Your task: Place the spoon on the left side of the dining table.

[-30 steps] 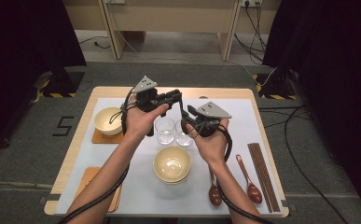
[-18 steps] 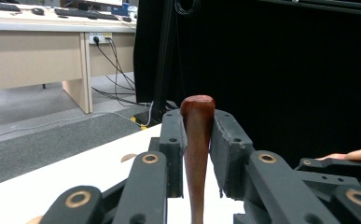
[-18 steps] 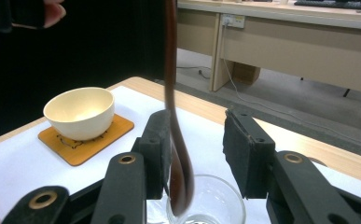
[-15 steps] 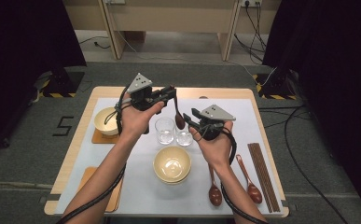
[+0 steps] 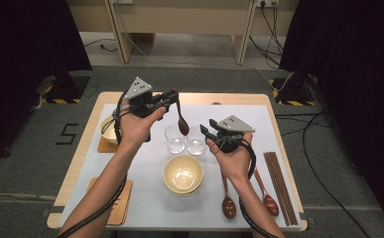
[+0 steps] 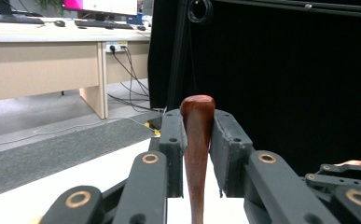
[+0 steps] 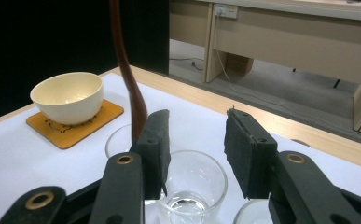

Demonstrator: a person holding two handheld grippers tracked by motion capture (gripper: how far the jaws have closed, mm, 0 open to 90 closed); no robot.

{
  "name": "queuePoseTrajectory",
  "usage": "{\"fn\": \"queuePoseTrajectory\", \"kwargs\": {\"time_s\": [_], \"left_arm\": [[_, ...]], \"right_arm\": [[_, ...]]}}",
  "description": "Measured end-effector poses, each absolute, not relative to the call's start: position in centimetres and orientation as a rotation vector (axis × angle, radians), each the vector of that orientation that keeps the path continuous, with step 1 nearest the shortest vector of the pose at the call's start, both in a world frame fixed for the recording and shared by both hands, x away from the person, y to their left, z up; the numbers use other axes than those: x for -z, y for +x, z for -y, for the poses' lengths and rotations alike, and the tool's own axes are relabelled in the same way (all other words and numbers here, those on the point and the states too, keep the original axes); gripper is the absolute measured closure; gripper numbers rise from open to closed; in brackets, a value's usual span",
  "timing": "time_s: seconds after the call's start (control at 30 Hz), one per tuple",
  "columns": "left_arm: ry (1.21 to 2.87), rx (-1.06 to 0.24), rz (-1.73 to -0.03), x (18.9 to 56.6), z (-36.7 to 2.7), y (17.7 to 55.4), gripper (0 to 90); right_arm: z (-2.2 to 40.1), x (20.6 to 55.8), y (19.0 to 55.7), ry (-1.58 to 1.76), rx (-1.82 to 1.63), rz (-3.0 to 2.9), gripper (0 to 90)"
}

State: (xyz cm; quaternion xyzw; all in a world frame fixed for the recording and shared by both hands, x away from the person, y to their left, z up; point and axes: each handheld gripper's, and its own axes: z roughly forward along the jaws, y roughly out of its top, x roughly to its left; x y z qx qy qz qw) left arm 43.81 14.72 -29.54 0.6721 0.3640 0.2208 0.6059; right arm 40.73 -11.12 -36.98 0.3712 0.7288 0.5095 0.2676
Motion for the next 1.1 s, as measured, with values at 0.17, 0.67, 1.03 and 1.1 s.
{"fn": "queuePoseTrajectory", "kwargs": {"time_s": [0.17, 0.67, 1.03, 1.1], "left_arm": [[1.544, -0.518, -0.851, 29.6, -15.3, 43.5, 74.6], [1.521, -0.545, -0.875, 29.5, -17.1, 43.1, 74.6], [1.505, -0.571, -0.89, 29.4, -18.5, 42.8, 74.7], [1.505, -0.575, -0.894, 29.4, -18.7, 42.8, 74.6]], "right_arm": [[11.6, 37.5, 40.6, 1.015, -1.359, -1.972, 60.8], [13.1, 38.8, 39.9, 1.054, -1.342, -1.958, 61.7], [14.5, 40.0, 39.0, 1.087, -1.325, -1.957, 61.9], [14.8, 40.2, 39.0, 1.091, -1.327, -1.95, 62.0]]}}
